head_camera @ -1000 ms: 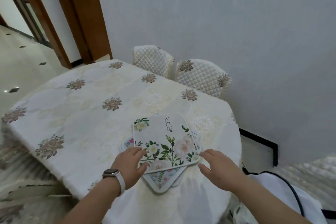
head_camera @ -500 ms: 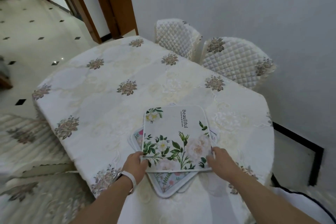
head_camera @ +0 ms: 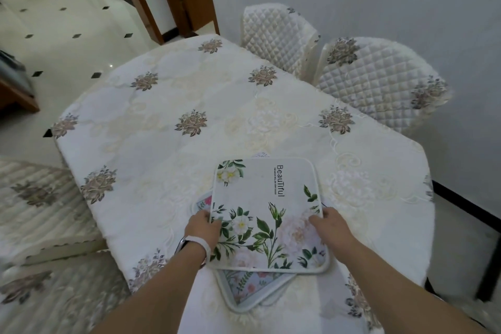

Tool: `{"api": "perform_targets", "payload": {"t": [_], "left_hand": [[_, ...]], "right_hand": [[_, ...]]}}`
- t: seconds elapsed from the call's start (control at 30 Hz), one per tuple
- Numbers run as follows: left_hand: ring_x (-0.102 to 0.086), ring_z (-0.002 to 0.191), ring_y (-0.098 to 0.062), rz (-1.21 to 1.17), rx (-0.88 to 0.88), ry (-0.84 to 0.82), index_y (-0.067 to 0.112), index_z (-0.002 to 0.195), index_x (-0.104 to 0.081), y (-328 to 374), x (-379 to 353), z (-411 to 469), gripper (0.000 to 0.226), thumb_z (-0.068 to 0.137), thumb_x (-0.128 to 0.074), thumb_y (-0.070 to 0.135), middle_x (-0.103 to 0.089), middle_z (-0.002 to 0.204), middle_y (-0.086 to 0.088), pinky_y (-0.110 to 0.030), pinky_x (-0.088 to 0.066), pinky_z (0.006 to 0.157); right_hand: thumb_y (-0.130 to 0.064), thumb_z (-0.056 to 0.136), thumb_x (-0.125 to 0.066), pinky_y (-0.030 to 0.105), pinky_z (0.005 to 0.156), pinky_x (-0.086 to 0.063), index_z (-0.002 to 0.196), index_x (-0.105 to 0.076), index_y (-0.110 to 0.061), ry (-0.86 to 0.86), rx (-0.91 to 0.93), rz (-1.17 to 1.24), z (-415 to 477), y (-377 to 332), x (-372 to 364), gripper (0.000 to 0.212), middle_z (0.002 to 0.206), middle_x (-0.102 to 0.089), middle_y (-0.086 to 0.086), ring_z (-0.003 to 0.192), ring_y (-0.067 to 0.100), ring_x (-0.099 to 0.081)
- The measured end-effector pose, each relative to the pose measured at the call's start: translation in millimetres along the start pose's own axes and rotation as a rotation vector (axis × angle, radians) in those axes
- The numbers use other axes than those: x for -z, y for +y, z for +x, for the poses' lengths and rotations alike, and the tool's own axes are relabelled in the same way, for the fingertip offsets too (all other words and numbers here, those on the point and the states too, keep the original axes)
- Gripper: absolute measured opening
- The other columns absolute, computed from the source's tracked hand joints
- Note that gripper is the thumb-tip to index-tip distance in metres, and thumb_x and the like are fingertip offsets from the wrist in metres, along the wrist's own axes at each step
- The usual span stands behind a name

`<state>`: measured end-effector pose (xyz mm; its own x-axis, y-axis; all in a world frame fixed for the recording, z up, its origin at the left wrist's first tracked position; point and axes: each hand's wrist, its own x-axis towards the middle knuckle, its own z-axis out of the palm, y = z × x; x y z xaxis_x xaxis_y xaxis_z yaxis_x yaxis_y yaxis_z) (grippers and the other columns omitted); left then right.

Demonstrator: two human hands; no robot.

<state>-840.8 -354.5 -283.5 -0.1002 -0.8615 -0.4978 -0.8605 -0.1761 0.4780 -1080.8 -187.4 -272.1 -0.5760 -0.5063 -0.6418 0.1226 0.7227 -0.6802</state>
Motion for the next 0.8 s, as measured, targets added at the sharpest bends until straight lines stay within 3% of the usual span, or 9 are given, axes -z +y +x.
{"api": "perform_targets", "payload": {"t": [0.17,0.27,0.4,0.5,0.63,0.7,0.8], "left_hand": [[-0.060,0.082,-0.024,-0.241,0.134,-0.024,0.016,0.107,-0.056,10.6,-2.7,5.6,0.025,0.084,-0.061,0.024,-0.061,0.096,-0.005,-0.031,-0.046,0.073],[-0.060,0.075,-0.021,-0.297,0.153,-0.039,0.015,0.094,-0.061,13.3,-1.9,9.4,0.010,0.087,-0.058,0.021,-0.065,0.086,-0.005,-0.028,-0.044,0.062],[-0.063,0.079,-0.024,-0.360,0.106,-0.086,0.015,0.097,-0.060,13.5,-1.3,12.3,0.010,0.088,-0.059,0.019,-0.068,0.091,-0.007,-0.031,-0.049,0.069],[-0.065,0.081,-0.023,-0.423,0.068,-0.113,0.018,0.100,-0.059,11.0,-0.1,4.7,0.012,0.089,-0.059,0.017,-0.068,0.091,-0.002,-0.032,-0.051,0.069],[-0.069,0.082,-0.025,-0.530,0.060,-0.095,0.020,0.103,-0.062,3.7,9.1,-10.3,0.016,0.088,-0.060,0.015,-0.071,0.095,-0.005,-0.040,-0.057,0.076],[-0.071,0.081,-0.027,-0.581,0.065,-0.067,0.020,0.101,-0.062,-1.9,16.2,-18.9,0.015,0.087,-0.062,0.014,-0.073,0.093,-0.008,-0.044,-0.058,0.078],[-0.071,0.079,-0.031,-0.642,0.075,-0.019,0.018,0.100,-0.062,-12.4,32.5,-35.2,0.014,0.087,-0.062,0.012,-0.074,0.090,-0.011,-0.049,-0.058,0.076]], "right_hand": [[-0.006,0.084,-0.060,0.031,0.063,-0.044,0.093,-0.060,-0.010,0.005,-0.003,0.098,8.6,-2.6,-0.3,0.010,0.088,-0.065,0.015,0.071,0.023,-0.057],[0.000,0.082,-0.061,0.035,0.073,-0.051,0.088,-0.067,-0.011,-0.046,-0.018,0.124,14.9,-3.0,2.7,0.013,0.092,-0.070,0.016,0.077,0.026,-0.064],[0.000,0.082,-0.062,0.051,0.087,-0.056,0.095,-0.068,-0.014,-0.085,-0.010,0.124,18.7,-1.5,6.7,0.021,0.097,-0.073,0.012,0.091,0.032,-0.069],[-0.001,0.083,-0.061,0.044,0.085,-0.056,0.102,-0.066,-0.018,-0.075,0.046,0.098,11.4,-6.0,7.3,0.026,0.100,-0.072,0.005,0.092,0.026,-0.068],[0.002,0.085,-0.058,0.026,0.066,-0.047,0.104,-0.063,-0.020,-0.079,0.137,0.097,-3.6,-17.6,10.8,0.029,0.098,-0.070,-0.004,0.085,0.013,-0.064],[0.002,0.086,-0.058,0.027,0.067,-0.049,0.105,-0.064,-0.019,-0.087,0.168,0.093,-8.4,-20.6,10.8,0.028,0.098,-0.071,-0.003,0.085,0.014,-0.066],[-0.004,0.085,-0.060,0.039,0.082,-0.056,0.109,-0.065,-0.020,-0.114,0.198,0.054,-16.3,-24.7,4.0,0.030,0.101,-0.073,-0.002,0.090,0.019,-0.069]]}}
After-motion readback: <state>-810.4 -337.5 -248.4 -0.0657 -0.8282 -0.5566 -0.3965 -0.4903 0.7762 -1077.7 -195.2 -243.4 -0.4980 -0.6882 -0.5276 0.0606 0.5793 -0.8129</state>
